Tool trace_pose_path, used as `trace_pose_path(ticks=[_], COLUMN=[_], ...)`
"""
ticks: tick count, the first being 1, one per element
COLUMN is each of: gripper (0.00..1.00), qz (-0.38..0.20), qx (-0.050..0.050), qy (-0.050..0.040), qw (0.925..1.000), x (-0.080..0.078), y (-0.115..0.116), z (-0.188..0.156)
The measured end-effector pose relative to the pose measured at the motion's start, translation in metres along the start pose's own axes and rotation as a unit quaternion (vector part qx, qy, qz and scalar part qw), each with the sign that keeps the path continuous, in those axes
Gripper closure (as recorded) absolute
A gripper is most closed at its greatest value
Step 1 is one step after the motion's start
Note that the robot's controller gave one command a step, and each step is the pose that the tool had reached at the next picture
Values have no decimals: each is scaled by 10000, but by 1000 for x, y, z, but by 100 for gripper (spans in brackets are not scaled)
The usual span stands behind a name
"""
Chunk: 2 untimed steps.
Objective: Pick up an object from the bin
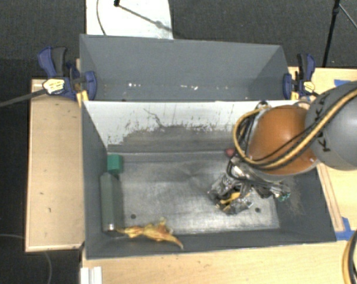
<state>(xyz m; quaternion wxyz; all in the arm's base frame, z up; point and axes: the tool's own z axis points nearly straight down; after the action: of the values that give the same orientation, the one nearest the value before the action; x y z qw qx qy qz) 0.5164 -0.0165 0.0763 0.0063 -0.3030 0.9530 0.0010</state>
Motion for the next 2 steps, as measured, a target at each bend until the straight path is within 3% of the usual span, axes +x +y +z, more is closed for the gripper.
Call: trace_pose_path(ticks=[2], gripper=[100], qz=[-9], qx=[-9], qy=[33], qw=[10000], x=[1], y=[1], z=[-9])
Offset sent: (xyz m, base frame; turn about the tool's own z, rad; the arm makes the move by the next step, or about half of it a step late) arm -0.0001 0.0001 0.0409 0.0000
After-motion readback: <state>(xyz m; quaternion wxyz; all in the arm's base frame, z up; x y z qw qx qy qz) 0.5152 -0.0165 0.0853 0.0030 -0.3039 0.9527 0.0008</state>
